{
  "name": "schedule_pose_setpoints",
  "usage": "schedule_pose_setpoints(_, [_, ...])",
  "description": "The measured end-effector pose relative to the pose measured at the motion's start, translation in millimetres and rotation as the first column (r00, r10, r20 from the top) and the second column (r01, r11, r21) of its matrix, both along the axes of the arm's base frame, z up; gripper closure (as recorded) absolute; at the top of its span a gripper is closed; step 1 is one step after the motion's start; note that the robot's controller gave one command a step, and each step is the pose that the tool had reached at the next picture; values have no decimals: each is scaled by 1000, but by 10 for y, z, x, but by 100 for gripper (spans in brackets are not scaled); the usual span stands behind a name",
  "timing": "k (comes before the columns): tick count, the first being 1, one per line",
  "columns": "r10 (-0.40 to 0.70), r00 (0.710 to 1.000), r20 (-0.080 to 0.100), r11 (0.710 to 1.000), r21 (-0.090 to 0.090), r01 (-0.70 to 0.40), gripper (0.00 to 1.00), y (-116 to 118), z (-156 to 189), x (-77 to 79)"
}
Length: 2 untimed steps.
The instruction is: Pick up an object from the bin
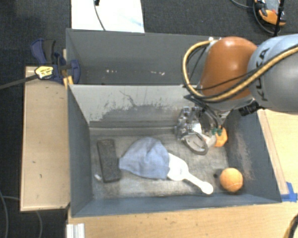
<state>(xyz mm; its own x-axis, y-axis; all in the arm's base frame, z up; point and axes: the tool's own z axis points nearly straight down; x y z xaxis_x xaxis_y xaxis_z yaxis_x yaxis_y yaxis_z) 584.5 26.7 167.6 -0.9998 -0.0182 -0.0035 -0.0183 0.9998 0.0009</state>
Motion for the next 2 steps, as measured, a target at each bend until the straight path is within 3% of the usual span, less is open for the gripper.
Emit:
schedule_pose_setpoints(1, [1, 1000, 0, 1000, 0, -1, 100, -1, -9, -21])
schedule_pose_setpoints(2, [69, 998, -2, 998, 0, -69, 100, -291, 243, -259])
